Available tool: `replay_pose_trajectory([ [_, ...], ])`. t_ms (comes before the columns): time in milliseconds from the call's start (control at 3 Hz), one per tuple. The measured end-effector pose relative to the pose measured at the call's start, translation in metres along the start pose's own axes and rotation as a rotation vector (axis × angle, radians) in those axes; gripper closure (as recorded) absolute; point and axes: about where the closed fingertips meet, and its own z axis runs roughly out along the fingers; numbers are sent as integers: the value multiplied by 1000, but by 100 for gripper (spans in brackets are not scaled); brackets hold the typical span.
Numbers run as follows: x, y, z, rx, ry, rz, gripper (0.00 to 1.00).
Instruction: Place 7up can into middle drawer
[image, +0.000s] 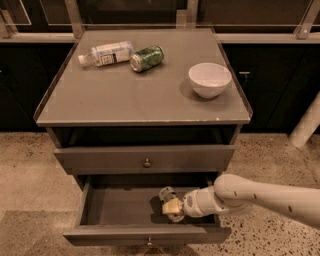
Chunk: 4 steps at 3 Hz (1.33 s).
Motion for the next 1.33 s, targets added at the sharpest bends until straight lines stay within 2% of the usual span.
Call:
replay_pose_trajectory([
  [333, -21, -12, 27, -32, 5, 3, 100],
  [667, -32, -27, 50, -42, 3, 28, 100],
  [1000, -35, -43, 66, -33, -15, 55, 82],
  [1333, -35, -44, 67, -33, -16, 58, 59],
])
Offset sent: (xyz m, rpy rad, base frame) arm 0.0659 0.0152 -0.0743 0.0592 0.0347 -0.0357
